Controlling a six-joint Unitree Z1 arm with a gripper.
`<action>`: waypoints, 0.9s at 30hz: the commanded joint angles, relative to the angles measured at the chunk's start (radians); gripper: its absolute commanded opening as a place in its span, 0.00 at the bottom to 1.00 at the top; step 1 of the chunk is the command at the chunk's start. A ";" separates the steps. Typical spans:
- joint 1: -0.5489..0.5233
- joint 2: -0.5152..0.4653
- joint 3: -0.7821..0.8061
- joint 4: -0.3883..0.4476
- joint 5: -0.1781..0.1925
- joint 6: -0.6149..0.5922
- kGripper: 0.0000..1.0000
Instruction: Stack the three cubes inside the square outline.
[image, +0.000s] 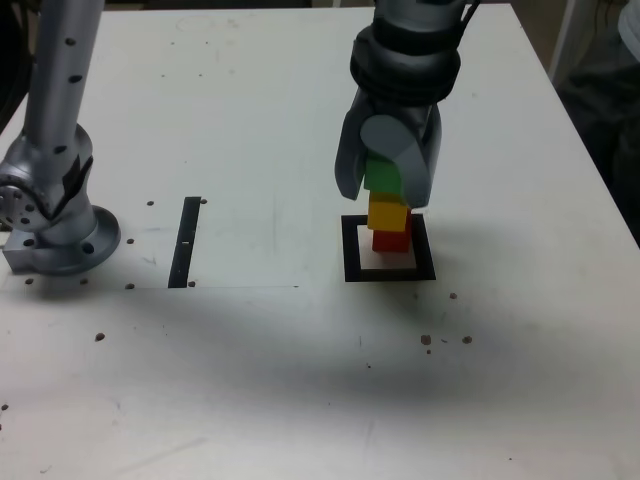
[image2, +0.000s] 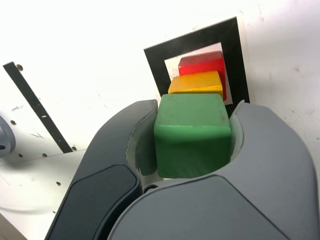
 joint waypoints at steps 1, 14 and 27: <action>-0.001 -0.007 0.006 -0.010 -0.003 -0.001 0.11; -0.001 -0.012 0.019 -0.015 -0.009 -0.003 0.44; -0.001 -0.027 0.017 -0.012 -0.003 -0.004 0.99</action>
